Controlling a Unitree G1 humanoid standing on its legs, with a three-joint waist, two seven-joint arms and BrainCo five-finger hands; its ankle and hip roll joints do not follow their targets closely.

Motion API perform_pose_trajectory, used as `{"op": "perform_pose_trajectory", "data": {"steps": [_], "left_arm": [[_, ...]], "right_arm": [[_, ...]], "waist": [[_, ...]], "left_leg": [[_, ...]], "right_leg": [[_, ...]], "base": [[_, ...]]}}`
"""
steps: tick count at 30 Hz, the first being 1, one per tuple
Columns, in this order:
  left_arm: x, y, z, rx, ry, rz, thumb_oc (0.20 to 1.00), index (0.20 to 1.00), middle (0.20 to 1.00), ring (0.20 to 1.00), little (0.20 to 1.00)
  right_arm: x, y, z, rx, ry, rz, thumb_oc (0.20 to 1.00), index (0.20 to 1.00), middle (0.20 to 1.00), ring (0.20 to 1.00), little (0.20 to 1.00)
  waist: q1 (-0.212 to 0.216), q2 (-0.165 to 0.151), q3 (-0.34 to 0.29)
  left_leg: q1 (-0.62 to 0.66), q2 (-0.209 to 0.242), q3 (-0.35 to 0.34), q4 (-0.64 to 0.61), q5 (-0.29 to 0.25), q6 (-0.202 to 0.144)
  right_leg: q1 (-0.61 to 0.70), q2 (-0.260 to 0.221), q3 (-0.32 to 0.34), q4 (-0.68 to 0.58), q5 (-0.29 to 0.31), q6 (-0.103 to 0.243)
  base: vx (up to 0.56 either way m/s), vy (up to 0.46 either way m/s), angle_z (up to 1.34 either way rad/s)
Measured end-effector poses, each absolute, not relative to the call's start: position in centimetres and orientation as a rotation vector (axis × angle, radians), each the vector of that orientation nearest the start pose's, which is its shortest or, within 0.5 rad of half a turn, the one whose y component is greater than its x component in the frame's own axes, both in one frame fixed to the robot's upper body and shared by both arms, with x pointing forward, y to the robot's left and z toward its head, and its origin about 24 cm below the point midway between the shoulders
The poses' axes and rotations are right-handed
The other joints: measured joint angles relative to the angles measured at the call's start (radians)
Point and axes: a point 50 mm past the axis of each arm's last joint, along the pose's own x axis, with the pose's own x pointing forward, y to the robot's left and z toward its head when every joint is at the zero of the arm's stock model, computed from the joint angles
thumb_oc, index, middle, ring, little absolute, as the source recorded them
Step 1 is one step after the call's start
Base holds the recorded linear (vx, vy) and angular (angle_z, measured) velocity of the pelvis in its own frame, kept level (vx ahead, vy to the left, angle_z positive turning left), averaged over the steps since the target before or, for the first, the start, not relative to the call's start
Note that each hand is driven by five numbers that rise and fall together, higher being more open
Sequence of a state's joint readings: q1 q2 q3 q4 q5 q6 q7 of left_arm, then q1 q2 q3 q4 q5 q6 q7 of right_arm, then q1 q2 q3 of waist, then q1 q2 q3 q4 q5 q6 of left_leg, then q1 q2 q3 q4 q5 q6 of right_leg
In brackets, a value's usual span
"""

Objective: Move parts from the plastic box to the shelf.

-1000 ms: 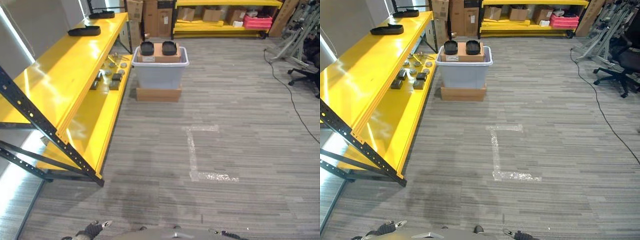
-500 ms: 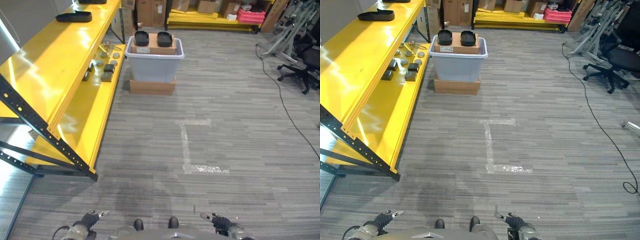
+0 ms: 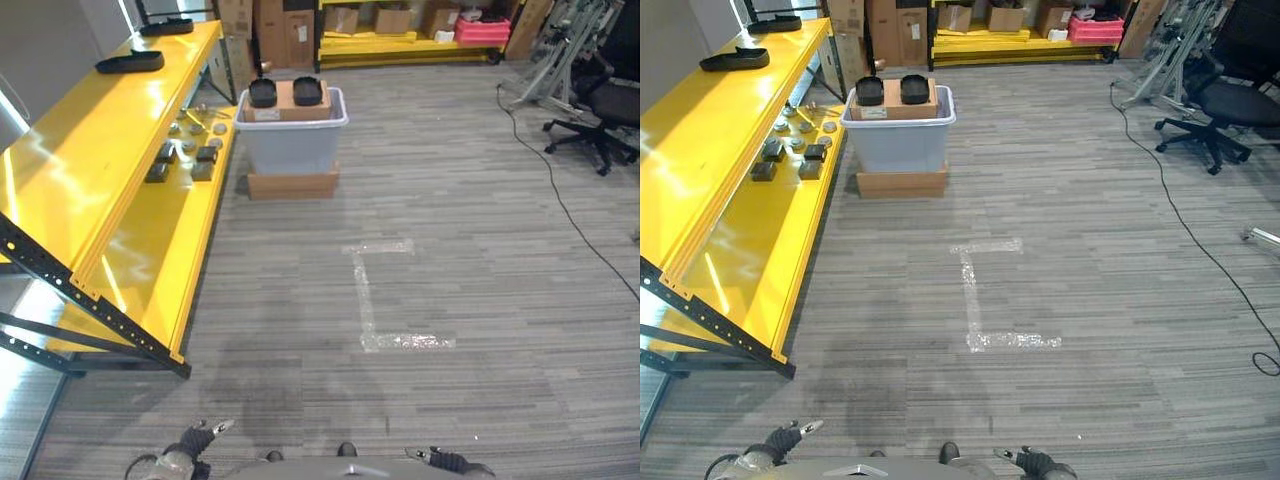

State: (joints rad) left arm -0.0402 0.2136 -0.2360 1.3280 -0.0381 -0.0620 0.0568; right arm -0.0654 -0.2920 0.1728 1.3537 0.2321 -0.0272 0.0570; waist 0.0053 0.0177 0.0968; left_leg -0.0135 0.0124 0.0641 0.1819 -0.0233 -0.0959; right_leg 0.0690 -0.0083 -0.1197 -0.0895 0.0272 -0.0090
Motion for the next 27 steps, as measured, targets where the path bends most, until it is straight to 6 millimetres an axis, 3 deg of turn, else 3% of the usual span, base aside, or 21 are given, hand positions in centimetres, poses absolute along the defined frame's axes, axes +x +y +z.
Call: {"op": "perform_pose_trajectory", "data": {"steps": [1,2,4,7,9,12,15,16,17,19,20,22,23,24,26,27], "left_arm": [[9.1,22.2,-16.5,0.345,1.226,0.001,1.000,1.000,1.000,1.000,1.000],[8.1,21.8,-16.8,0.330,1.253,-0.007,1.000,1.000,1.000,1.000,1.000],[8.0,21.4,-16.9,0.321,1.257,-0.014,1.000,1.000,1.000,1.000,1.000],[8.5,21.1,-16.8,0.317,1.240,-0.019,1.000,1.000,1.000,1.000,1.000],[8.7,20.8,-16.8,0.314,1.231,-0.027,1.000,1.000,1.000,1.000,1.000],[8.3,20.6,-16.9,0.317,1.244,-0.037,1.000,1.000,1.000,1.000,1.000],[6.6,20.8,-17.2,0.303,1.289,-0.022,1.000,1.000,1.000,1.000,1.000],[5.8,20.9,-17.3,0.302,1.318,-0.020,1.000,1.000,1.000,1.000,1.000],[5.0,21.4,-17.4,0.304,1.346,-0.002,1.000,1.000,1.000,1.000,1.000],[5.8,22.2,-17.1,0.297,1.320,0.031,1.000,1.000,1.000,1.000,1.000],[6.7,22.5,-16.9,0.305,1.295,0.024,1.000,1.000,1.000,1.000,1.000],[7.5,23.0,-16.6,0.324,1.269,0.020,1.000,1.000,1.000,1.000,1.000],[10.7,24.0,-15.6,0.382,1.187,0.011,1.000,1.000,1.000,1.000,1.000],[12.4,24.6,-15.0,0.408,1.133,0.013,1.000,1.000,1.000,1.000,1.000],[14.7,24.7,-14.1,0.436,1.064,0.004,1.000,1.000,1.000,1.000,1.000],[16.7,24.4,-13.3,0.439,0.994,-0.003,1.000,1.000,1.000,1.000,1.000]], "right_arm": [[8.7,-25.5,-15.8,-0.141,1.266,-0.148,1.000,1.000,1.000,1.000,1.000],[8.9,-26.3,-15.5,-0.164,1.257,-0.156,1.000,1.000,1.000,1.000,1.000],[8.6,-27.2,-15.3,-0.186,1.269,-0.171,1.000,1.000,1.000,1.000,1.000],[8.7,-27.5,-15.2,-0.192,1.268,-0.176,1.000,1.000,1.000,1.000,1.000],[8.9,-27.7,-15.1,-0.197,1.260,-0.177,1.000,1.000,1.000,1.000,1.000],[10.1,-27.7,-14.8,-0.204,1.233,-0.175,1.000,1.000,1.000,1.000,1.000],[10.9,-27.9,-14.5,-0.186,1.199,-0.194,1.000,1.000,1.000,1.000,1.000],[11.4,-27.9,-14.4,-0.186,1.173,-0.193,1.000,1.000,1.000,1.000,1.000],[10.5,-27.4,-14.8,-0.179,1.193,-0.190,1.000,1.000,1.000,1.000,1.000],[9.5,-26.3,-15.4,-0.154,1.224,-0.179,1.000,1.000,1.000,1.000,1.000],[9.4,-25.9,-15.5,-0.142,1.225,-0.171,1.000,1.000,1.000,1.000,1.000],[9.9,-25.2,-15.6,-0.131,1.207,-0.156,1.000,1.000,1.000,1.000,1.000],[9.3,-24.7,-15.9,-0.121,1.225,-0.135,1.000,1.000,1.000,1.000,1.000],[9.6,-24.5,-15.8,-0.114,1.213,-0.129,1.000,1.000,1.000,1.000,1.000],[10.5,-24.5,-15.6,-0.111,1.180,-0.126,1.000,1.000,1.000,1.000,1.000],[11.2,-24.5,-15.3,-0.116,1.148,-0.119,1.000,1.000,1.000,1.000,1.000]], "waist": [[0.003,-0.021,0.006],[0.017,-0.030,0.012],[0.017,-0.012,0.012],[0.021,-0.007,0.015],[0.035,0.003,0.023],[0.057,0.023,0.034],[0.087,0.037,0.032],[0.076,0.045,0.029],[0.066,0.030,0.007],[0.056,0.001,-0.012],[0.044,0.000,-0.006],[0.033,0.003,-0.005],[0.019,-0.019,0.002],[0.010,-0.025,0.011],[0.007,-0.028,0.023],[0.000,-0.024,0.023]], "left_leg": [[-0.028,-0.017,-0.009,0.053,0.020,-0.031],[-0.066,-0.037,-0.046,0.107,0.051,-0.045],[-0.094,-0.037,-0.065,0.138,0.040,-0.040],[-0.082,-0.031,-0.063,-0.088,0.053,-0.007],[-0.082,-0.035,-0.067,-0.246,0.100,-0.009],[-0.134,-0.038,-0.086,-0.267,0.137,-0.025],[-0.108,-0.027,-0.095,-0.248,0.135,-0.022],[-0.076,-0.020,-0.092,-0.223,0.121,-0.002],[-0.035,-0.046,-0.077,-0.235,0.128,0.082],[-0.002,-0.080,-0.054,-0.259,0.104,0.120],[0.016,-0.079,-0.051,-0.269,0.106,0.146],[0.029,-0.071,-0.049,-0.262,0.115,0.157],[0.059,-0.085,-0.067,-0.262,0.093,0.167],[0.073,-0.093,-0.080,-0.262,0.077,0.189],[0.100,-0.092,-0.084,-0.262,0.061,0.189],[0.112,-0.088,-0.088,-0.263,0.045,0.178]], "right_leg": [[-0.001,-0.026,-0.001,0.000,0.008,-0.011],[0.004,-0.046,-0.001,0.000,0.012,-0.019],[0.007,-0.046,-0.014,0.000,0.011,-0.025],[0.003,-0.047,-0.032,0.000,0.005,-0.032],[0.003,-0.044,-0.035,0.000,0.002,-0.028],[0.009,-0.039,-0.025,0.000,-0.011,-0.016],[0.027,-0.035,0.038,0.000,-0.027,0.008],[0.056,-0.037,0.053,0.000,-0.040,0.026],[0.091,-0.063,0.058,0.002,-0.074,0.057],[0.079,-0.100,0.057,0.085,-0.099,0.083],[0.019,-0.101,0.052,0.230,-0.127,0.114],[-0.081,-0.111,0.059,0.447,-0.167,0.133],[-0.182,-0.106,0.102,0.698,-0.179,0.175],[-0.242,-0.107,0.116,0.808,-0.181,0.172],[-0.284,-0.114,0.074,0.809,-0.191,0.156],[-0.282,-0.136,-0.010,0.616,-0.185,0.133]], "base": [[0.12,-0.106,-0.23],[0.11,-0.074,-0.14],[0.12,-0.020,0.16],[0.18,0.008,0.33],[0.18,0.009,0.16],[0.21,0.038,-0.15],[0.26,0.115,-0.68],[0.28,0.157,-0.59],[0.36,0.216,-0.37],[0.22,0.170,-0.23],[0.11,0.112,-0.17],[0.15,0.118,0.07],[0.26,0.121,0.30],[0.29,0.071,0.27],[0.29,-0.025,0.10],[0.31,-0.072,0.08]]}}
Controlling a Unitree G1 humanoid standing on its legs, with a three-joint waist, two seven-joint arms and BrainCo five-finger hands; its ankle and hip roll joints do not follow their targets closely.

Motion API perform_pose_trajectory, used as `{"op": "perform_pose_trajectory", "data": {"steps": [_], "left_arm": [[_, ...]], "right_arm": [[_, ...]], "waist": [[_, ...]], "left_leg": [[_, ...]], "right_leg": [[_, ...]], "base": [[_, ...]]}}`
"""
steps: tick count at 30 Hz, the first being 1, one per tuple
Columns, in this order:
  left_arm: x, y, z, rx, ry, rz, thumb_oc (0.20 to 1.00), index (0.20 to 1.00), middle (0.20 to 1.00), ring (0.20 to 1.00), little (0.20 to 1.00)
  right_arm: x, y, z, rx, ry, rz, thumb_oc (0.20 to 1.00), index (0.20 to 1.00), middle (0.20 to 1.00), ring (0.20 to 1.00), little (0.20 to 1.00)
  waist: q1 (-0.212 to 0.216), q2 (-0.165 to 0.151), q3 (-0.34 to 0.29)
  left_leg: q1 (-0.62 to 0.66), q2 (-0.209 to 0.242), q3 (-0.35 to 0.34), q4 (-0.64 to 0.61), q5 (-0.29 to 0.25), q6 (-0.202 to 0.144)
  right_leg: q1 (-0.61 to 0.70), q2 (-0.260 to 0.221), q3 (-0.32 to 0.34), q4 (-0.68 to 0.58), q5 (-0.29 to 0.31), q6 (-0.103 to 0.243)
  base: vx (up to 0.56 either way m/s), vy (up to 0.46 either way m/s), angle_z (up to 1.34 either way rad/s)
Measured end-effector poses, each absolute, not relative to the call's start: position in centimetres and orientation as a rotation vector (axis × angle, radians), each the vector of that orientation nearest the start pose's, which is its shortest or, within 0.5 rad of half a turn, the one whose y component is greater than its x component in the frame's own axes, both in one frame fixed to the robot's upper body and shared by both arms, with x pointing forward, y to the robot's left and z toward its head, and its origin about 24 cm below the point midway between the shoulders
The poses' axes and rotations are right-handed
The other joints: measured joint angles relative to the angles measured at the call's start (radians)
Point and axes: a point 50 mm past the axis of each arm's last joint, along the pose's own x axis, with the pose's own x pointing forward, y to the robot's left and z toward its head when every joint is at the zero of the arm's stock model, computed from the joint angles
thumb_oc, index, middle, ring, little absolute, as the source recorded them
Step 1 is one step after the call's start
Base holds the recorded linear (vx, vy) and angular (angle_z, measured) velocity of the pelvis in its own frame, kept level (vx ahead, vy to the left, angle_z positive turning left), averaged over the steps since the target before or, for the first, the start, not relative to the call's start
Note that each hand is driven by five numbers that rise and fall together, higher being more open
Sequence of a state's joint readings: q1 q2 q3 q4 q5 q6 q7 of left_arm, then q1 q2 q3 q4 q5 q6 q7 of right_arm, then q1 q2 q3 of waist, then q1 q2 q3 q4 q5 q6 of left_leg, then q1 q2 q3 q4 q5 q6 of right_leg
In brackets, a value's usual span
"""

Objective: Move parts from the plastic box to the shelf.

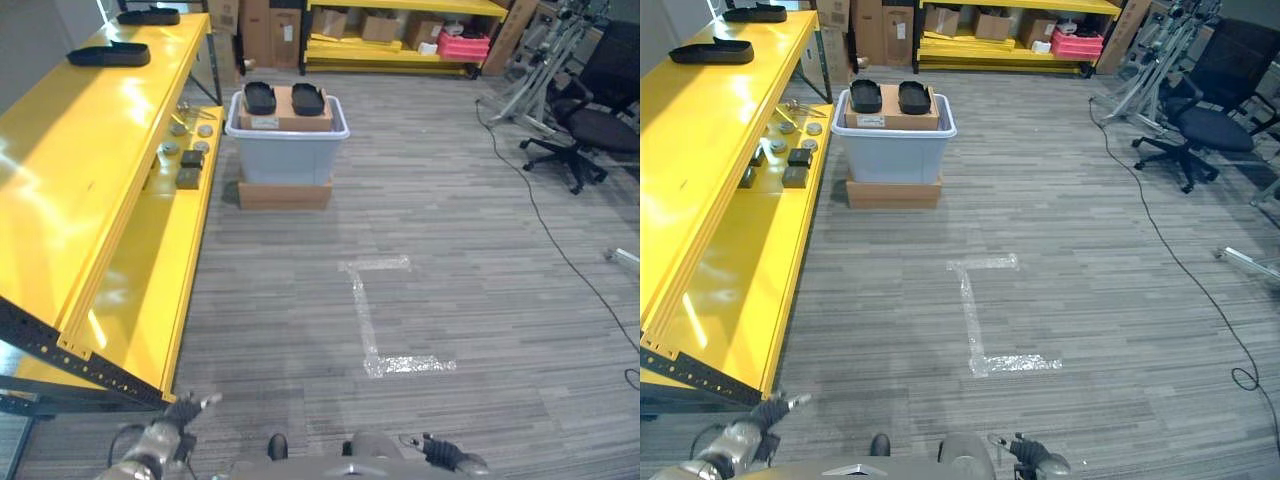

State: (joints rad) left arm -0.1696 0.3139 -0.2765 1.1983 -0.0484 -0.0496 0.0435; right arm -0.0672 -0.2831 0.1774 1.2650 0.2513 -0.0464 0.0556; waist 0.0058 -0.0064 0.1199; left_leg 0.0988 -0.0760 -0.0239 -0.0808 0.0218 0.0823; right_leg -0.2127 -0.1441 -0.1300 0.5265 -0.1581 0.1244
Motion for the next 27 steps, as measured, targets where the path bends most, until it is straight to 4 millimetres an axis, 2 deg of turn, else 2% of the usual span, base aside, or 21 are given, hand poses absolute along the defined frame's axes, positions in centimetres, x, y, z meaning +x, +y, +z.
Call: {"op": "perform_pose_trajectory", "data": {"steps": [1,3,4,6,9,10,11,12,13,14,15,16,18,19,20,21,23,24,25,26,27], "left_arm": [[16.8,24.4,-13.2,0.439,0.989,-0.003,1.000,1.000,1.000,1.000,1.000],[18.7,23.6,-12.5,0.424,0.919,0.003,1.000,1.000,1.000,1.000,1.000],[18.8,23.4,-12.5,0.419,0.917,0.001,1.000,1.000,1.000,1.000,1.000],[18.5,23.1,-12.8,0.405,0.930,0.003,1.000,1.000,1.000,1.000,1.000],[17.1,22.8,-13.6,0.387,0.985,0.005,1.000,1.000,1.000,1.000,1.000],[15.6,22.7,-14.3,0.371,1.027,0.010,1.000,1.000,1.000,1.000,1.000],[14.2,22.3,-14.9,0.354,1.068,0.005,1.000,1.000,1.000,1.000,1.000],[12.7,21.2,-15.6,0.320,1.108,-0.006,1.000,1.000,1.000,1.000,1.000],[12.4,21.0,-15.7,0.311,1.113,-0.007,1.000,1.000,1.000,1.000,1.000],[11.3,21.0,-16.1,0.292,1.149,0.007,1.000,1.000,1.000,1.000,1.000],[10.4,21.0,-16.4,0.259,1.177,0.034,1.000,1.000,1.000,1.000,1.000],[10.1,20.8,-16.5,0.252,1.187,0.033,1.000,1.000,1.000,1.000,1.000],[9.6,21.2,-16.5,0.251,1.202,0.043,1.000,1.000,1.000,1.000,1.000],[9.9,21.3,-16.5,0.254,1.196,0.045,1.000,1.000,1.000,1.000,1.000],[10.6,21.4,-16.3,0.257,1.173,0.046,1.000,1.000,1.000,1.000,1.000],[10.8,21.3,-16.2,0.251,1.161,0.045,1.000,1.000,1.000,1.000,1.000],[10.2,21.2,-16.3,0.248,1.172,0.042,1.000,1.000,1.000,1.000,1.000],[9.9,21.3,-16.4,0.259,1.180,0.036,1.000,1.000,1.000,1.000,1.000],[10.1,21.2,-16.4,0.272,1.178,0.025,1.000,1.000,1.000,1.000,1.000],[10.3,21.3,-16.3,0.284,1.175,0.022,1.000,1.000,1.000,1.000,1.000],[10.4,21.3,-16.3,0.283,1.177,0.020,1.000,1.000,1.000,1.000,1.000]], "right_arm": [[11.3,-24.5,-15.3,-0.116,1.146,-0.119,1.000,1.000,1.000,1.000,1.000],[12.4,-24.4,-15.0,-0.126,1.118,-0.110,1.000,1.000,1.000,1.000,1.000],[12.6,-24.4,-15.0,-0.126,1.118,-0.109,1.000,1.000,1.000,1.000,1.000],[12.9,-24.4,-14.8,-0.128,1.102,-0.109,1.000,1.000,1.000,1.000,1.000],[12.0,-24.5,-15.1,-0.125,1.129,-0.115,1.000,1.000,1.000,1.000,1.000],[11.4,-24.4,-15.3,-0.121,1.142,-0.117,1.000,1.000,1.000,1.000,1.000],[10.8,-24.6,-15.4,-0.124,1.158,-0.123,1.000,1.000,1.000,1.000,1.000],[10.0,-25.2,-15.5,-0.134,1.175,-0.134,1.000,1.000,1.000,1.000,1.000],[10.0,-25.2,-15.4,-0.135,1.173,-0.134,1.000,1.000,1.000,1.000,1.000],[10.8,-25.2,-15.2,-0.134,1.154,-0.131,1.000,1.000,1.000,1.000,1.000],[11.4,-25.0,-15.1,-0.133,1.139,-0.125,1.000,1.000,1.000,1.000,1.000],[11.9,-25.4,-14.9,-0.146,1.126,-0.127,1.000,1.000,1.000,1.000,1.000],[13.3,-26.1,-14.2,-0.176,1.089,-0.133,1.000,1.000,1.000,1.000,1.000],[13.9,-26.3,-13.9,-0.189,1.074,-0.136,1.000,1.000,1.000,1.000,1.000],[14.9,-26.5,-13.6,-0.201,1.059,-0.138,1.000,1.000,1.000,1.000,1.000],[15.4,-26.8,-13.3,-0.210,1.046,-0.142,1.000,1.000,1.000,1.000,1.000],[16.1,-26.9,-13.0,-0.230,1.030,-0.136,1.000,1.000,1.000,1.000,1.000],[16.0,-27.0,-13.0,-0.235,1.035,-0.136,1.000,1.000,1.000,1.000,1.000],[16.3,-27.2,-12.8,-0.245,1.032,-0.139,1.000,1.000,1.000,1.000,1.000],[16.7,-27.2,-12.7,-0.252,1.030,-0.139,1.000,1.000,1.000,1.000,1.000],[17.0,-27.4,-12.5,-0.258,1.024,-0.144,1.000,1.000,1.000,1.000,1.000]], "waist": [[0.000,0.000,0.000],[-0.007,0.000,0.008],[-0.006,-0.002,0.009],[-0.035,0.000,0.011],[-0.054,-0.014,0.010],[-0.071,-0.014,0.006],[-0.080,0.010,0.000],[-0.071,0.045,-0.028],[-0.066,0.046,-0.027],[-0.058,0.041,-0.028],[-0.048,0.016,-0.029],[-0.028,-0.001,-0.025],[-0.008,0.007,-0.034],[-0.006,0.005,-0.034],[0.005,-0.011,-0.033],[0.014,-0.010,-0.032],[0.025,-0.004,-0.028],[0.030,-0.006,-0.027],[0.033,0.004,-0.017],[0.047,0.002,-0.014],[0.051,0.015,-0.006]], "left_leg": [[0.001,0.000,0.000,0.000,-0.001,0.000],[0.023,-0.002,-0.006,0.000,-0.033,-0.020],[0.030,-0.004,-0.005,0.001,-0.032,-0.009],[0.037,0.000,-0.040,0.000,-0.068,-0.020],[0.088,0.004,-0.072,0.000,-0.121,-0.036],[0.130,0.016,-0.089,0.001,-0.141,-0.050],[0.170,0.048,-0.095,0.001,-0.161,-0.070],[0.187,0.085,-0.075,0.026,-0.152,-0.096],[0.176,0.085,-0.075,0.067,-0.145,-0.109],[0.134,0.074,-0.089,0.198,-0.148,-0.119],[0.007,0.032,-0.086,0.520,-0.128,-0.164],[-0.115,0.012,-0.107,0.759,-0.060,-0.242],[-0.224,0.000,-0.130,0.880,-0.062,-0.246],[-0.289,0.011,-0.107,0.856,-0.068,-0.234],[-0.338,0.042,-0.023,0.614,-0.059,-0.190],[-0.328,0.055,0.004,0.392,-0.032,-0.162],[-0.321,0.055,-0.003,0.136,0.047,-0.147],[-0.301,0.048,-0.007,0.015,0.101,-0.139],[-0.320,0.050,-0.005,-0.009,0.128,-0.148],[-0.339,0.047,0.001,-0.008,0.147,-0.148],[-0.344,0.050,0.009,-0.004,0.167,-0.137]], "right_leg": [[0.001,-0.001,-0.004,-0.017,0.002,-0.001],[0.003,0.013,-0.044,-0.351,0.101,-0.004],[0.005,0.019,-0.043,-0.433,0.148,-0.004],[-0.008,0.048,0.013,-0.552,0.235,-0.002],[0.008,0.050,0.016,-0.610,0.304,-0.021],[0.052,0.057,0.004,-0.604,0.321,-0.035],[0.085,0.083,0.000,-0.598,0.355,-0.076],[0.120,0.124,0.000,-0.617,0.346,-0.110],[0.134,0.126,-0.001,-0.616,0.345,-0.119],[0.164,0.127,-0.006,-0.612,0.311,-0.122],[0.208,0.113,-0.001,-0.611,0.284,-0.147],[0.237,0.109,0.012,-0.612,0.263,-0.162],[0.275,0.114,0.016,-0.616,0.229,-0.185],[0.289,0.113,0.017,-0.617,0.203,-0.175],[0.295,0.108,0.026,-0.617,0.181,-0.165],[0.299,0.115,0.029,-0.608,0.183,-0.161],[0.347,0.133,0.037,-0.609,0.176,-0.150],[0.374,0.137,0.041,-0.609,0.152,-0.116],[0.398,0.152,0.046,-0.611,0.131,-0.100],[0.409,0.157,0.052,-0.615,0.093,-0.126],[0.433,0.171,0.064,-0.609,0.080,-0.150]], "base": [[0.31,-0.083,0.16],[0.41,-0.117,0.11],[0.37,-0.114,0.10],[0.34,-0.115,0.35],[0.39,-0.180,0.33],[0.31,-0.155,0.35],[0.28,-0.148,0.28],[0.45,-0.262,0.07],[0.41,-0.251,0.02],[0.35,-0.211,0.07],[0.28,-0.152,-0.11],[0.27,-0.137,-0.39],[0.31,-0.110,-0.31],[0.35,-0.039,0.04],[0.38,0.011,-0.01],[0.37,0.036,-0.22],[0.35,0.041,-0.27],[0.35,0.034,-0.20],[0.36,0.045,-0.32],[0.36,0.074,-0.40],[0.37,0.116,-0.40]]}}
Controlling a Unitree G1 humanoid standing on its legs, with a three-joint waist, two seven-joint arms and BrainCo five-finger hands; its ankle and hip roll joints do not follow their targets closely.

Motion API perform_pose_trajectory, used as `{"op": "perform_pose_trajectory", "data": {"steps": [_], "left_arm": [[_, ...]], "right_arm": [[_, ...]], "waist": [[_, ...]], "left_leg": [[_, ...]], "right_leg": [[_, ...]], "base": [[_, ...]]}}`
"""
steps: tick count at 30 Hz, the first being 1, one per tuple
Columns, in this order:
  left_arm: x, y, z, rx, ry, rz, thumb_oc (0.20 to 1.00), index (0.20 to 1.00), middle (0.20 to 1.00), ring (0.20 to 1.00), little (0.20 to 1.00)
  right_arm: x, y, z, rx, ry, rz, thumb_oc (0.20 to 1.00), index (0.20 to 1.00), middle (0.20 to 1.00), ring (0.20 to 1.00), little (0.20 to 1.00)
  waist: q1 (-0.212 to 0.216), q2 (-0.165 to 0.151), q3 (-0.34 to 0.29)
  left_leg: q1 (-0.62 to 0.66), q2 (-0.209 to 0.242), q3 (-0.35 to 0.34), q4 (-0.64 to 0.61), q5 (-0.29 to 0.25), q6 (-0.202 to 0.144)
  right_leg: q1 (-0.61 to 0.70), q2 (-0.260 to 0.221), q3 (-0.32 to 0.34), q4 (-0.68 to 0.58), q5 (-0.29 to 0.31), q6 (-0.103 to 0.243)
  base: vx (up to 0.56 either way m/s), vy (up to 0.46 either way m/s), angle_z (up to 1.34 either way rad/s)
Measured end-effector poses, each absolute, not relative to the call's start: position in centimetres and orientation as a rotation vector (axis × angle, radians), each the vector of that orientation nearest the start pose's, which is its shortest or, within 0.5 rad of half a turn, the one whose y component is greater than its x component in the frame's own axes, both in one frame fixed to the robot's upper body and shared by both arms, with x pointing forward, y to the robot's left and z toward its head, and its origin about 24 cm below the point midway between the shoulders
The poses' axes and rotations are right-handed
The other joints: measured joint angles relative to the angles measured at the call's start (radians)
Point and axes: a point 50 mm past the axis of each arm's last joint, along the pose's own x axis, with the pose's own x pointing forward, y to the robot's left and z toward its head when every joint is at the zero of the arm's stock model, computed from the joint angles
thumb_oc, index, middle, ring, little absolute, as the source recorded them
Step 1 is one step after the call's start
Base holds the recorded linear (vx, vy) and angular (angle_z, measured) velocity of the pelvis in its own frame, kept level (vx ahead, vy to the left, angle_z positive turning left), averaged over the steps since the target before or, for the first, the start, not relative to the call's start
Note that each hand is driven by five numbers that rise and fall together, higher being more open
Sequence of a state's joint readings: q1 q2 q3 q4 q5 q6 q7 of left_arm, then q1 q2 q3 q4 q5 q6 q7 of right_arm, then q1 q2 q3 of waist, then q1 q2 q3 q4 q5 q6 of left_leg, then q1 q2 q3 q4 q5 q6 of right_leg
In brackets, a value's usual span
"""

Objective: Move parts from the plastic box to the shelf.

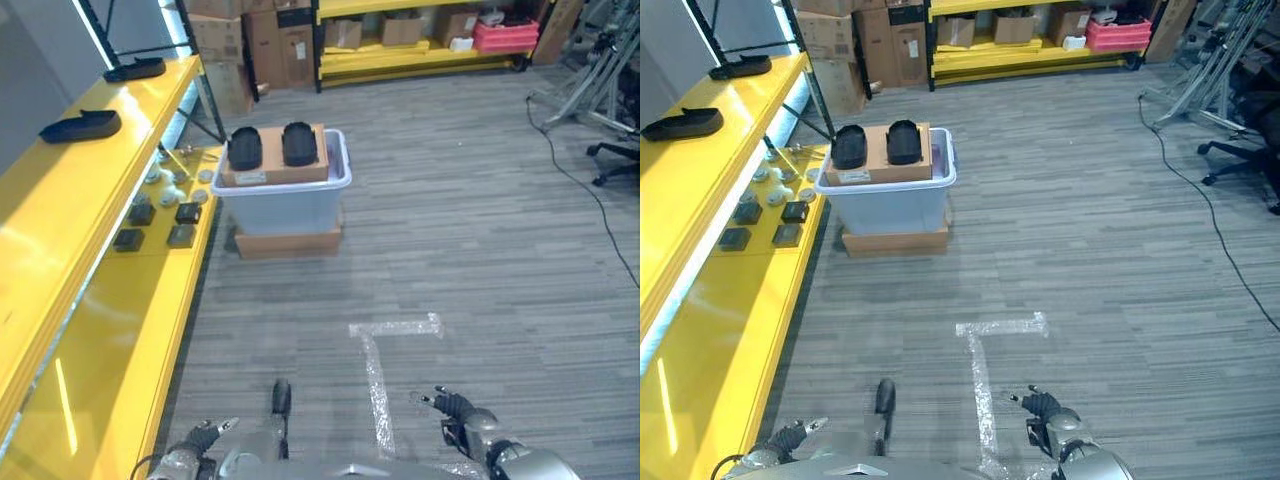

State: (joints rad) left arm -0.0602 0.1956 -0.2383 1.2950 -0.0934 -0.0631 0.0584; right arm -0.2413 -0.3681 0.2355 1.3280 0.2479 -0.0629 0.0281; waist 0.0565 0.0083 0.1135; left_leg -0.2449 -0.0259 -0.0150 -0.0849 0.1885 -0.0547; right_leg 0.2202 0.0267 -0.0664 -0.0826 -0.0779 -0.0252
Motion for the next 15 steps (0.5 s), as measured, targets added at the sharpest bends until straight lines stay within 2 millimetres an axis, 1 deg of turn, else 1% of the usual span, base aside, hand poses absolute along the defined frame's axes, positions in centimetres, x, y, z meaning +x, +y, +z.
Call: {"op": "perform_pose_trajectory", "data": {"steps": [1,2,3,4,5,6,7,8,9,10,12,13,14,15], "left_arm": [[10.1,21.3,-16.4,0.285,1.189,0.022,1.000,1.000,1.000,1.000,1.000],[9.9,21.4,-16.4,0.288,1.198,0.022,1.000,1.000,1.000,1.000,1.000],[9.0,21.6,-16.6,0.307,1.237,0.017,1.000,1.000,1.000,1.000,1.000],[8.6,21.3,-16.8,0.301,1.253,0.011,1.000,1.000,1.000,1.000,1.000],[8.5,21.4,-16.8,0.315,1.256,0.002,1.000,1.000,1.000,1.000,1.000],[10.1,21.1,-16.5,0.343,1.212,-0.031,1.000,1.000,1.000,1.000,1.000],[10.3,22.1,-16.2,0.380,1.207,-0.029,1.000,1.000,1.000,1.000,1.000],[11.6,22.9,-15.8,0.429,1.181,-0.040,1.000,1.000,1.000,1.000,1.000],[12.5,23.2,-15.4,0.459,1.159,-0.052,1.000,1.000,1.000,1.000,1.000],[12.8,23.1,-15.3,0.463,1.151,-0.055,1.000,1.000,1.000,1.000,1.000],[13.1,22.8,-15.3,0.476,1.144,-0.077,1.000,1.000,1.000,1.000,1.000],[13.7,22.7,-15.1,0.486,1.127,-0.084,1.000,1.000,1.000,1.000,1.000],[13.7,22.7,-15.1,0.484,1.128,-0.085,1.000,1.000,1.000,1.000,1.000],[13.8,22.7,-15.1,0.482,1.123,-0.084,1.000,1.000,1.000,1.000,1.000]], "right_arm": [[16.7,-27.4,-12.6,-0.263,1.037,-0.154,1.000,1.000,1.000,1.000,1.000],[16.4,-27.4,-12.8,-0.261,1.053,-0.157,1.000,1.000,1.000,1.000,1.000],[15.1,-27.2,-13.4,-0.260,1.100,-0.162,1.000,1.000,1.000,1.000,1.000],[14.4,-27.5,-13.6,-0.264,1.118,-0.168,1.000,1.000,1.000,1.000,1.000],[12.8,-27.1,-14.3,-0.252,1.151,-0.163,1.000,1.000,1.000,1.000,1.000],[11.8,-26.4,-14.8,-0.223,1.161,-0.157,1.000,1.000,1.000,1.000,1.000],[11.8,-24.4,-15.3,-0.195,1.152,-0.106,1.000,1.000,1.000,1.000,1.000],[11.2,-23.4,-15.7,-0.196,1.169,-0.064,1.000,1.000,1.000,1.000,1.000],[10.9,-22.9,-15.9,-0.192,1.180,-0.049,1.000,1.000,1.000,1.000,1.000],[11.0,-23.0,-15.8,-0.180,1.178,-0.066,1.000,1.000,1.000,1.000,1.000],[11.1,-23.6,-15.7,-0.184,1.170,-0.082,1.000,1.000,1.000,1.000,1.000],[10.8,-24.0,-15.6,-0.183,1.175,-0.099,1.000,1.000,1.000,1.000,1.000],[10.7,-24.0,-15.7,-0.192,1.184,-0.092,1.000,1.000,1.000,1.000,1.000],[10.7,-24.0,-15.7,-0.195,1.182,-0.088,1.000,1.000,1.000,1.000,1.000]], "waist": [[0.001,0.000,0.004],[0.004,-0.004,0.002],[0.013,-0.038,-0.009],[0.011,-0.020,-0.021],[-0.022,-0.005,-0.049],[-0.028,0.024,-0.023],[-0.046,0.020,-0.018],[-0.076,-0.007,-0.007],[-0.081,-0.021,0.002],[-0.082,-0.016,0.007],[-0.090,0.014,0.011],[-0.091,0.026,0.007],[-0.091,0.028,0.002],[-0.105,0.029,0.001]], "left_leg": [[0.010,-0.003,0.016,0.003,0.014,0.016],[0.023,-0.010,0.025,0.004,0.019,0.026],[0.063,-0.054,0.052,0.120,-0.018,0.087],[0.095,-0.052,0.060,0.146,-0.037,0.129],[0.159,-0.057,0.041,0.089,-0.035,0.117],[0.224,-0.024,0.024,0.052,-0.047,0.133],[0.246,-0.035,0.015,0.049,-0.064,0.134],[0.269,-0.063,-0.013,0.051,-0.097,0.138],[0.287,-0.089,-0.015,0.048,-0.118,0.150],[0.310,-0.103,-0.015,0.036,-0.127,0.149],[0.362,-0.107,-0.027,0.009,-0.147,0.129],[0.381,-0.122,-0.023,0.008,-0.208,0.077],[0.383,-0.116,0.026,0.016,-0.262,0.028],[0.390,-0.110,0.051,0.026,-0.236,0.046]], "right_leg": [[0.030,0.000,0.002,0.000,-0.016,0.003],[0.044,-0.006,0.005,0.000,-0.029,0.017],[0.100,-0.048,0.021,0.001,-0.070,0.051],[0.120,-0.027,0.016,0.038,-0.081,0.068],[0.102,-0.020,-0.011,0.123,-0.100,0.090],[-0.057,-0.015,-0.009,0.515,-0.100,0.113],[-0.266,-0.030,0.007,0.908,-0.069,0.131],[-0.377,-0.049,0.034,1.034,-0.071,0.134],[-0.454,-0.073,0.048,1.061,-0.081,0.128],[-0.502,-0.084,0.054,1.005,-0.093,0.115],[-0.505,-0.092,0.041,0.764,-0.098,0.092],[-0.507,-0.095,0.005,0.479,-0.061,0.088],[-0.481,-0.099,-0.005,0.303,-0.028,0.086],[-0.456,-0.088,0.005,0.174,0.039,0.104]], "base": [[0.37,0.150,-0.28],[0.25,0.114,-0.45],[0.33,0.206,-0.45],[0.25,0.225,-0.14],[0.28,0.277,0.21],[0.23,0.216,0.29],[0.28,0.167,0.39],[0.35,0.117,0.49],[0.30,0.019,0.47],[0.21,-0.008,0.16],[0.29,-0.069,0.20],[0.41,-0.114,0.37],[0.34,-0.122,0.63],[0.35,-0.189,0.78]]}}
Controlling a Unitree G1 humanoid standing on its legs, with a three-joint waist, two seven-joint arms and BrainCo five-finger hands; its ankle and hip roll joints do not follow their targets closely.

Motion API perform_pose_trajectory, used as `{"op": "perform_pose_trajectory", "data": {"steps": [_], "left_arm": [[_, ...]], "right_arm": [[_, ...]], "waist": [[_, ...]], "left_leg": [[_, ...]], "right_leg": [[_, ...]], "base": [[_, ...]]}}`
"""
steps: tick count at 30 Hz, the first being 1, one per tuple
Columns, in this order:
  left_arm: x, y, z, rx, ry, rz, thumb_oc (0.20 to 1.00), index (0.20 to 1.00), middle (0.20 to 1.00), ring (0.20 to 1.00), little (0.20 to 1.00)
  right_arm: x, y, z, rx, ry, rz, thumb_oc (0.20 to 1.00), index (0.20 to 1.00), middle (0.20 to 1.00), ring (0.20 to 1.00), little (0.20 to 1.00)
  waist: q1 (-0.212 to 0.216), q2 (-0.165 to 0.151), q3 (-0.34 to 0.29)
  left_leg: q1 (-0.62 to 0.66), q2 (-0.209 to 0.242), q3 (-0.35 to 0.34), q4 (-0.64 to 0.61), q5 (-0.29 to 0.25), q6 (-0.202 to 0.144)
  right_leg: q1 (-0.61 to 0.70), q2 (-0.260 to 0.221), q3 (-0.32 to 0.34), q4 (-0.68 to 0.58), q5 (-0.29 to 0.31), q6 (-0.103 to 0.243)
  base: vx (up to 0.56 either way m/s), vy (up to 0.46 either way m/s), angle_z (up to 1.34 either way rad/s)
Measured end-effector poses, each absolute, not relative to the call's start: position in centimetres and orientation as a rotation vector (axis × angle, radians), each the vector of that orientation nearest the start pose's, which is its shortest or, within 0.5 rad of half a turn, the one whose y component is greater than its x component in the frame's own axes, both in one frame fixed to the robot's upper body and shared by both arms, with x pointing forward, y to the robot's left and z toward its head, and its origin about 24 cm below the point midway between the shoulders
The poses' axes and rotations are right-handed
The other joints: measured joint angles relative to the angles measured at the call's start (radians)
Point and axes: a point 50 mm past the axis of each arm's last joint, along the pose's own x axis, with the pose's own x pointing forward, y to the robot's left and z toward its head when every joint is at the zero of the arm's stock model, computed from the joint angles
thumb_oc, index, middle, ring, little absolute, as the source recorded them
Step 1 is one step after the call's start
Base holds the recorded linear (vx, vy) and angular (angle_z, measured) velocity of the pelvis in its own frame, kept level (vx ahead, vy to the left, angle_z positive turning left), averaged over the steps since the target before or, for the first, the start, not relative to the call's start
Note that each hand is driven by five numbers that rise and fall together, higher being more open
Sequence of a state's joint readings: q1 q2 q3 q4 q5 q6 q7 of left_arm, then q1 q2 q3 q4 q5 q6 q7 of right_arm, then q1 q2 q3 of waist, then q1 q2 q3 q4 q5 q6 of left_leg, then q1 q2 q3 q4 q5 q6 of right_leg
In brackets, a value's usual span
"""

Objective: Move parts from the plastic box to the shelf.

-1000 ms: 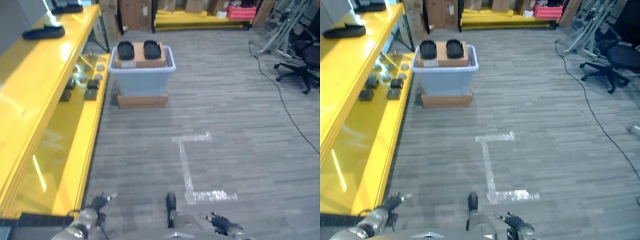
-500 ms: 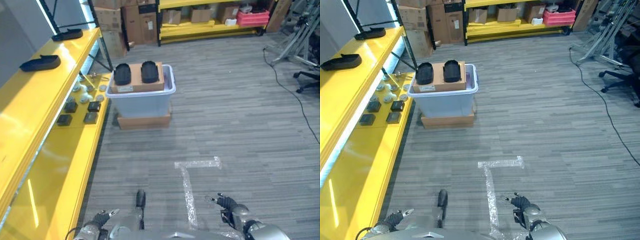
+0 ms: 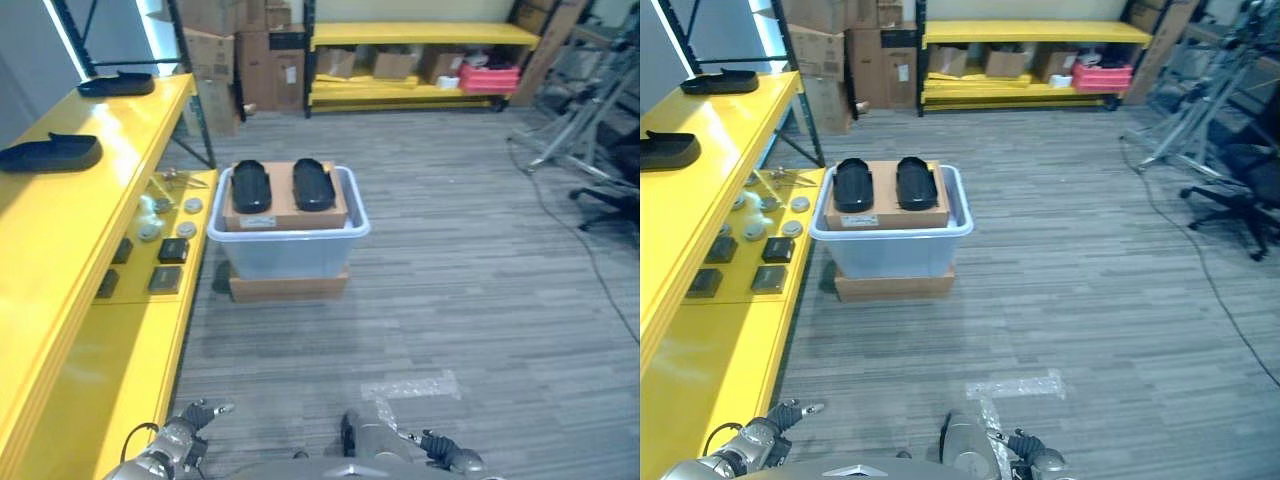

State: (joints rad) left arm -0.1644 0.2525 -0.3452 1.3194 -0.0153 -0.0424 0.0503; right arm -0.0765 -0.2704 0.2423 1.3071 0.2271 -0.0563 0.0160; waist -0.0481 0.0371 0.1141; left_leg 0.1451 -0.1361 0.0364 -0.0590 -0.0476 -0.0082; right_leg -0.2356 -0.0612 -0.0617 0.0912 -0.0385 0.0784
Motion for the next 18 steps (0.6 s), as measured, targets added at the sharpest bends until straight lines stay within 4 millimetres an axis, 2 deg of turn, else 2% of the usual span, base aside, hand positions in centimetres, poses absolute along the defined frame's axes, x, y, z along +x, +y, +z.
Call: {"op": "perform_pose_trajectory", "data": {"steps": [1,2,3,4,5,6,7,8,9,10,12,13,14,15,16,17,18], "left_arm": [[13.9,22.7,-15.1,0.483,1.121,-0.084,1.000,1.000,1.000,1.000,1.000],[13.3,22.7,-15.3,0.476,1.133,-0.081,1.000,1.000,1.000,1.000,1.000],[12.7,22.8,-15.4,0.467,1.147,-0.072,1.000,1.000,1.000,1.000,1.000],[12.1,22.8,-15.6,0.458,1.159,-0.067,1.000,1.000,1.000,1.000,1.000],[11.2,22.3,-16.0,0.435,1.182,-0.070,1.000,1.000,1.000,1.000,1.000],[10.3,21.2,-16.4,0.395,1.202,-0.074,1.000,1.000,1.000,1.000,1.000],[10.0,20.7,-16.6,0.366,1.212,-0.067,1.000,1.000,1.000,1.000,1.000],[9.5,20.5,-16.7,0.351,1.224,-0.065,1.000,1.000,1.000,1.000,1.000],[8.7,20.4,-16.9,0.338,1.247,-0.057,1.000,1.000,1.000,1.000,1.000],[8.5,20.3,-17.0,0.334,1.254,-0.058,1.000,1.000,1.000,1.000,1.000],[8.1,20.3,-17.1,0.327,1.269,-0.054,1.000,1.000,1.000,1.000,1.000],[8.3,20.7,-17.0,0.332,1.274,-0.042,1.000,1.000,1.000,1.000,1.000],[8.0,21.4,-17.0,0.339,1.285,-0.025,1.000,1.000,1.000,1.000,1.000],[7.5,21.6,-17.0,0.342,1.296,-0.021,1.000,1.000,1.000,1.000,1.000],[7.5,21.6,-17.0,0.344,1.294,-0.022,1.000,1.000,1.000,1.000,1.000],[8.4,21.2,-16.9,0.343,1.270,-0.033,1.000,1.000,1.000,1.000,1.000],[8.4,21.0,-16.9,0.337,1.269,-0.038,1.000,1.000,1.000,1.000,1.000]], "right_arm": [[10.7,-23.9,-15.7,-0.184,1.180,-0.096,1.000,1.000,1.000,1.000,1.000],[10.7,-23.8,-15.7,-0.189,1.188,-0.092,1.000,1.000,1.000,1.000,1.000],[10.6,-23.7,-15.8,-0.199,1.198,-0.080,1.000,1.000,1.000,1.000,1.000],[10.4,-23.8,-15.8,-0.211,1.204,-0.073,1.000,1.000,1.000,1.000,1.000],[10.2,-24.2,-15.8,-0.223,1.208,-0.080,1.000,1.000,1.000,1.000,1.000],[10.1,-25.0,-15.6,-0.241,1.207,-0.093,1.000,1.000,1.000,1.000,1.000],[10.1,-25.3,-15.5,-0.249,1.212,-0.096,1.000,1.000,1.000,1.000,1.000],[9.8,-25.5,-15.5,-0.252,1.220,-0.098,1.000,1.000,1.000,1.000,1.000],[10.3,-25.4,-15.4,-0.259,1.206,-0.092,1.000,1.000,1.000,1.000,1.000],[10.8,-25.4,-15.3,-0.278,1.200,-0.075,1.000,1.000,1.000,1.000,1.000],[12.0,-25.4,-15.0,-0.303,1.171,-0.058,1.000,1.000,1.000,1.000,1.000],[12.6,-25.4,-14.8,-0.313,1.158,-0.051,1.000,1.000,1.000,1.000,1.000],[13.1,-25.5,-14.6,-0.325,1.145,-0.047,1.000,1.000,1.000,1.000,1.000],[13.0,-25.5,-14.6,-0.322,1.144,-0.051,1.000,1.000,1.000,1.000,1.000],[12.6,-26.0,-14.6,-0.329,1.155,-0.061,1.000,1.000,1.000,1.000,1.000],[12.3,-27.0,-14.4,-0.346,1.164,-0.083,1.000,1.000,1.000,1.000,1.000],[12.3,-27.6,-14.2,-0.355,1.167,-0.098,1.000,1.000,1.000,1.000,1.000]], "waist": [[-0.014,0.005,0.003],[-0.008,0.013,-0.003],[-0.003,0.002,-0.005],[0.003,-0.008,-0.014],[0.004,-0.010,-0.030],[0.020,0.002,-0.035],[0.031,-0.005,-0.030],[0.043,-0.004,-0.031],[0.057,-0.006,-0.031],[0.067,-0.007,-0.030],[0.084,-0.016,-0.023],[0.083,-0.031,-0.010],[0.079,-0.053,0.007],[0.080,-0.057,0.007],[0.078,-0.056,0.006],[0.074,-0.035,0.029],[0.081,-0.015,0.033]], "left_leg": [[0.050,-0.014,-0.012,-0.018,0.009,0.064],[0.071,-0.014,-0.022,-0.014,-0.003,0.046],[0.081,-0.028,-0.033,0.015,-0.002,0.047],[0.087,-0.050,-0.037,0.047,-0.003,0.045],[0.097,-0.061,-0.045,0.070,-0.006,0.043],[0.069,-0.068,-0.072,0.180,-0.018,0.023],[0.027,-0.077,-0.079,0.290,-0.053,0.006],[-0.003,-0.069,-0.080,0.370,-0.076,-0.004],[-0.047,-0.038,-0.090,0.462,-0.079,-0.022],[-0.112,-0.005,-0.102,0.579,-0.078,-0.038],[-0.211,0.010,-0.168,0.711,-0.059,-0.070],[-0.255,0.024,-0.169,0.737,-0.053,-0.078],[-0.295,0.070,-0.131,0.630,-0.053,-0.078],[-0.280,0.106,-0.074,0.493,-0.042,-0.067],[-0.253,0.129,-0.024,0.264,-0.009,-0.067],[-0.252,0.132,-0.046,0.115,0.058,-0.086],[-0.244,0.123,-0.103,0.044,0.089,-0.082]], "right_leg": [[0.001,0.024,0.005,-0.021,0.084,-0.014],[0.012,0.057,-0.009,-0.008,0.115,-0.054],[0.029,0.069,-0.031,-0.001,0.159,-0.117],[0.050,0.072,-0.035,0.006,0.192,-0.152],[0.082,0.076,-0.035,-0.012,0.179,-0.162],[0.145,0.068,-0.028,-0.071,0.177,-0.157],[0.183,0.055,-0.023,-0.108,0.198,-0.151],[0.212,0.051,-0.022,-0.129,0.195,-0.154],[0.240,0.052,-0.018,-0.143,0.166,-0.174],[0.252,0.055,-0.012,-0.150,0.157,-0.175],[0.257,0.049,-0.005,-0.153,0.146,-0.183],[0.274,0.036,-0.009,-0.167,0.146,-0.180],[0.313,0.014,-0.011,-0.177,0.122,-0.169],[0.325,0.009,-0.015,-0.181,0.105,-0.169],[0.330,0.009,-0.028,-0.181,0.089,-0.151],[0.349,0.022,-0.034,-0.181,0.082,-0.135],[0.354,0.033,-0.015,-0.181,0.078,-0.121]], "base": [[0.32,-0.215,0.80],[0.30,-0.220,0.59],[0.22,-0.183,0.30],[0.20,-0.200,0.30],[0.16,-0.199,0.26],[0.16,-0.219,0.22],[0.13,-0.182,0.12],[0.12,-0.178,0.05],[0.09,-0.145,-0.05],[0.11,-0.159,-0.15],[0.10,-0.095,-0.19],[0.31,-0.044,-0.06],[0.32,-0.044,0.06],[0.32,-0.004,0.15],[0.23,0.020,0.32],[0.22,0.020,0.15],[0.20,0.041,-0.29]]}}
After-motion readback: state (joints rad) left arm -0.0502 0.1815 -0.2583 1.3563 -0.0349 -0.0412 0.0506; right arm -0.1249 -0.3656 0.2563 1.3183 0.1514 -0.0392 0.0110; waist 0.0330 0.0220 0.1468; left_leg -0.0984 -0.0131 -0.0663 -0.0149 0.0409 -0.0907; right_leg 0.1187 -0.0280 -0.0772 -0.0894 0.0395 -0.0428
